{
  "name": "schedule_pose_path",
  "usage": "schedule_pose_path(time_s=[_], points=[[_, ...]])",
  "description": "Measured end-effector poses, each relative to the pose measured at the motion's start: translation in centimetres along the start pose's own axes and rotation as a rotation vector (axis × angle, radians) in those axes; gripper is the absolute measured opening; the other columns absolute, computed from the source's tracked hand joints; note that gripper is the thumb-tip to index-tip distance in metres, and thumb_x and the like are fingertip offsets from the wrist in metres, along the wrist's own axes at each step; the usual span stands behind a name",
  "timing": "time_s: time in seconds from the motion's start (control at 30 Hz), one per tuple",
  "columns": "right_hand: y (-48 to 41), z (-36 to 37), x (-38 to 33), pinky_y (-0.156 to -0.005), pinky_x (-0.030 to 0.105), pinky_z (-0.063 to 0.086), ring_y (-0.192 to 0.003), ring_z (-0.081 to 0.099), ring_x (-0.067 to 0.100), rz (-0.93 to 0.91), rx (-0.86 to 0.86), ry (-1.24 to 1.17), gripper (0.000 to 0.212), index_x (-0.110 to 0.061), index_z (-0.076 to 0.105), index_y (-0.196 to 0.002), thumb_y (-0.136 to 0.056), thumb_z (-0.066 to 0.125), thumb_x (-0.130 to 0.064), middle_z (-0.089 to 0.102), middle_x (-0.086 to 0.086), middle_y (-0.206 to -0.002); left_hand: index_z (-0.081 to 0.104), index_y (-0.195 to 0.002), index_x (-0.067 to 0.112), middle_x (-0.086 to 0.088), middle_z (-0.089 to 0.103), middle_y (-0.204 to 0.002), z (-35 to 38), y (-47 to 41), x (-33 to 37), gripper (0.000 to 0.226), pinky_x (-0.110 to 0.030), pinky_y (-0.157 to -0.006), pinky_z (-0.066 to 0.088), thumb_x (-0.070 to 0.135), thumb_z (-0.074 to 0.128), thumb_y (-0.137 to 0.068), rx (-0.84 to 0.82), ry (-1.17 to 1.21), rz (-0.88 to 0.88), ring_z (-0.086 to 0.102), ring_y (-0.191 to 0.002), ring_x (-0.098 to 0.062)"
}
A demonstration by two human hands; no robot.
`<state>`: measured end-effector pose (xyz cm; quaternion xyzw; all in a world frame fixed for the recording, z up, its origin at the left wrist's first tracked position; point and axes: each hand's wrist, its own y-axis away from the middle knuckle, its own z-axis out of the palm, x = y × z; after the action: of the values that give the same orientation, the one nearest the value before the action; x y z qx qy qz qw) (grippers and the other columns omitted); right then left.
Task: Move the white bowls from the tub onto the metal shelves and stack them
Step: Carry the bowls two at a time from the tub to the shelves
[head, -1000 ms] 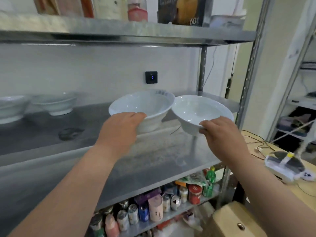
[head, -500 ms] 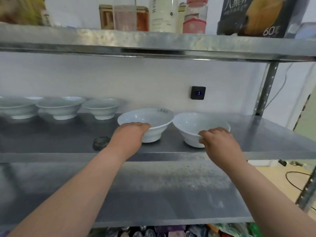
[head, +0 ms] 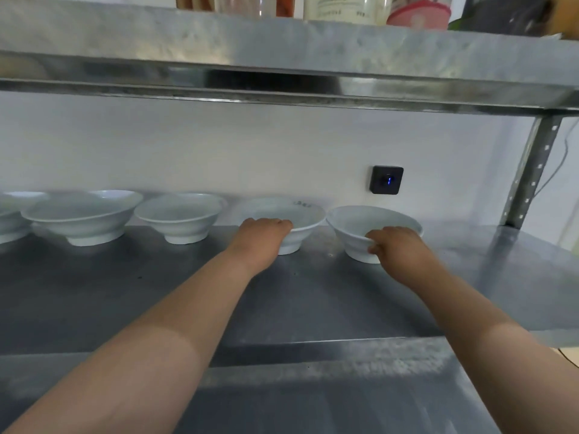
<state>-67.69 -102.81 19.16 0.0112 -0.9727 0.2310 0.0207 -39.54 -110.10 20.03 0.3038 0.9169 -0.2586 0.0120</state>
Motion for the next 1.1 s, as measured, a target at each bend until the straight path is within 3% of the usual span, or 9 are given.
schedule_pose_path(time_s=[0.23,0.33,0.47,0.67,0.77,0.87,0.97,1.1], points=[[-5.1,1.6,-0.6,-0.082,0.033,0.042,-0.102,0.058,0.029,0.015,-0.116,0.038,0.023,-0.022,0.059,-0.117,-0.098,0.047,-0.023,0.063,0.008,-0.11,0.052,-0.12,0.016,-0.006,0.061,-0.106,2.2,-2.5,-1.5,0.042,-0.036,-0.072,0.039,0.001,0.049,-0.081,0.017,0.007,-0.029,0.058,-0.093,-0.031],[-5.1,2.8,-0.6,-0.087,0.037,0.04,-0.099,0.059,0.035,-0.027,0.044,0.035,0.023,-0.017,0.063,-0.114,-0.094,0.053,-0.02,0.065,0.011,-0.102,0.053,-0.128,0.017,-0.005,0.063,-0.104,3.5,-2.4,-1.8,0.052,-0.034,-0.072,0.032,0.0,0.052,-0.079,0.094,0.037,-0.022,0.057,-0.091,-0.03],[-4.8,4.4,-0.3,-0.086,0.047,0.045,-0.087,0.061,0.041,-0.06,0.194,0.013,0.024,-0.01,0.069,-0.104,-0.08,0.067,-0.012,0.067,0.015,-0.088,0.053,-0.136,0.024,-0.004,0.062,-0.098,4.8,-2.3,-2.0,0.063,-0.037,-0.079,0.04,0.002,0.055,-0.077,0.201,0.038,0.021,0.056,-0.083,-0.031],[-6.3,4.1,-0.5,-0.098,0.04,0.034,-0.109,0.052,0.034,-0.021,0.078,0.03,0.029,-0.02,0.059,-0.122,-0.094,0.051,-0.023,0.062,0.009,-0.109,0.046,-0.143,0.032,-0.002,0.059,-0.098,4.4,-1.9,-2.0,0.067,-0.042,-0.083,0.043,0.01,0.052,-0.081,0.239,-0.003,0.036,0.054,-0.08,-0.03],[-6.5,4.3,-0.5,-0.103,0.039,0.028,-0.113,0.048,0.03,0.011,0.083,0.037,0.031,-0.025,0.057,-0.126,-0.096,0.047,-0.026,0.06,0.006,-0.113,0.039,-0.146,0.037,-0.001,0.058,-0.099,4.0,-1.6,-1.8,0.065,-0.043,-0.091,0.041,0.017,0.046,-0.085,0.157,-0.023,0.006,0.054,-0.087,-0.03],[-6.4,4.4,-0.4,-0.112,0.047,0.018,-0.12,0.043,0.029,0.06,0.085,0.053,0.031,-0.03,0.055,-0.126,-0.097,0.047,-0.027,0.056,0.005,-0.117,0.026,-0.149,0.043,0.001,0.055,-0.109,3.5,-1.7,-1.5,0.065,-0.045,-0.102,0.034,0.025,0.044,-0.089,0.058,-0.056,-0.051,0.05,-0.1,-0.027],[-6.7,4.3,-0.3,-0.114,0.049,0.017,-0.121,0.043,0.029,0.092,0.014,0.043,0.032,-0.032,0.054,-0.127,-0.097,0.047,-0.025,0.056,0.004,-0.12,0.018,-0.151,0.045,0.001,0.052,-0.118,3.4,-1.7,-0.9,0.067,-0.052,-0.112,0.025,0.028,0.042,-0.091,0.009,-0.061,-0.095,0.047,-0.112,-0.027],[-6.7,4.1,-0.4,-0.117,0.051,0.012,-0.125,0.041,0.029,0.102,-0.012,0.016,0.035,-0.031,0.05,-0.133,-0.099,0.043,-0.025,0.055,0.006,-0.124,0.014,-0.152,0.043,0.0,0.049,-0.124,3.2,-1.4,-0.5,0.068,-0.055,-0.116,0.017,0.028,0.043,-0.092,-0.021,-0.061,-0.109,0.043,-0.118,-0.027]])
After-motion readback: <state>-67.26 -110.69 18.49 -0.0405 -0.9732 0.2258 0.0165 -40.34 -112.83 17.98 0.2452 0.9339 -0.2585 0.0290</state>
